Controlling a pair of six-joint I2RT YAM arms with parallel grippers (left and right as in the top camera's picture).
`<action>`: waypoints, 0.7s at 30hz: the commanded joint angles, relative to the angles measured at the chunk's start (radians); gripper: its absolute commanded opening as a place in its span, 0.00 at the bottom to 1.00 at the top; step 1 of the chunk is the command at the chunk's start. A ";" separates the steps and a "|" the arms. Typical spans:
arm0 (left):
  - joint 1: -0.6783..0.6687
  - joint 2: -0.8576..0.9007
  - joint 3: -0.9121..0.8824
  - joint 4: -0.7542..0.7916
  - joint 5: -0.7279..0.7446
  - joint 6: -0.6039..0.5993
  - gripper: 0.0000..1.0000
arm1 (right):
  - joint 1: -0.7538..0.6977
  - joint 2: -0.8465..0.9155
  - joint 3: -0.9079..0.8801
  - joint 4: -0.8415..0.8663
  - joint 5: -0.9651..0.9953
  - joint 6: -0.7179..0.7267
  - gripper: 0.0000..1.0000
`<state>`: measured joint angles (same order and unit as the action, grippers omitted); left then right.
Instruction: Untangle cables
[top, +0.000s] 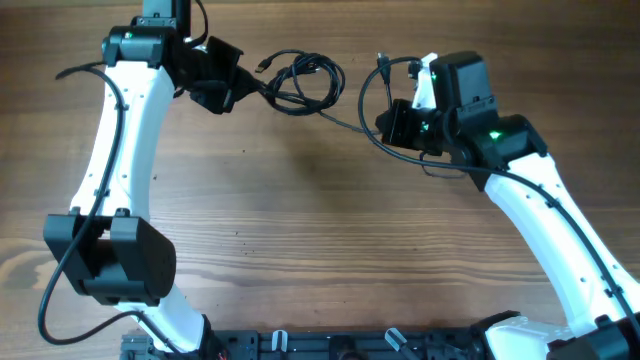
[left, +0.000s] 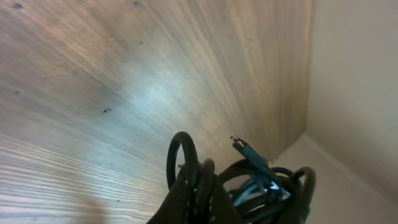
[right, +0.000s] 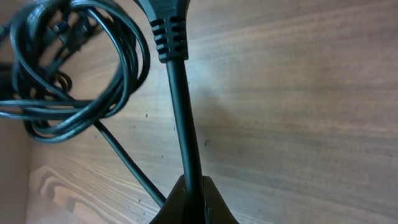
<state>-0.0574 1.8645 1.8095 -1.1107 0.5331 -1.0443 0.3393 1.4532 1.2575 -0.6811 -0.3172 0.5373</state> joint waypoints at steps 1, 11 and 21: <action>0.036 -0.019 0.016 0.059 0.128 0.051 0.04 | 0.011 0.013 0.004 -0.002 0.001 0.055 0.04; 0.035 -0.019 0.016 0.086 0.294 0.253 0.04 | 0.066 0.033 0.006 0.159 -0.042 -0.051 0.61; 0.035 -0.019 0.016 0.060 0.508 0.133 0.04 | 0.108 0.075 0.006 0.428 -0.134 -0.056 0.49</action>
<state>-0.0284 1.8645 1.8095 -1.0431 0.9218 -0.8532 0.4206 1.4860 1.2575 -0.3023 -0.4232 0.4808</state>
